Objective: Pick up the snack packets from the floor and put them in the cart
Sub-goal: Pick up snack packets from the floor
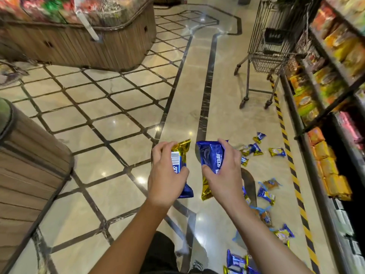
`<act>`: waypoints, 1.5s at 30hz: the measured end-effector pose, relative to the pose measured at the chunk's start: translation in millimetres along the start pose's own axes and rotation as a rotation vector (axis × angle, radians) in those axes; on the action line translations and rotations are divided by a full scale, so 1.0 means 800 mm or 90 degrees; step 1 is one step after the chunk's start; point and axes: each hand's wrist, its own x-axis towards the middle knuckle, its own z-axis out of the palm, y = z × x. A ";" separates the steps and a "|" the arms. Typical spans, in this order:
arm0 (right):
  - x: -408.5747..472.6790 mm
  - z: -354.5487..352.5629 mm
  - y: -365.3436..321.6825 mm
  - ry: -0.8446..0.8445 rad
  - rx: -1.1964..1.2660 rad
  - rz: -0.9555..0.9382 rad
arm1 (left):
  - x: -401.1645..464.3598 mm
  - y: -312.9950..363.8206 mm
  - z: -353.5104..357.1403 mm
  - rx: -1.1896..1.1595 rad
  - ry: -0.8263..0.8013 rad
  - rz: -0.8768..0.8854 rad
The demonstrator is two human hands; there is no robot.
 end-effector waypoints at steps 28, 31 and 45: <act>0.513 0.144 -0.066 0.094 -0.001 0.070 | 0.564 -0.023 0.029 0.025 -0.073 0.105; 0.567 0.147 -0.051 0.093 0.008 0.072 | 0.610 -0.012 0.051 0.028 -0.081 0.084; 0.849 0.097 0.007 0.005 0.077 0.029 | 0.846 0.077 0.190 0.062 -0.041 0.057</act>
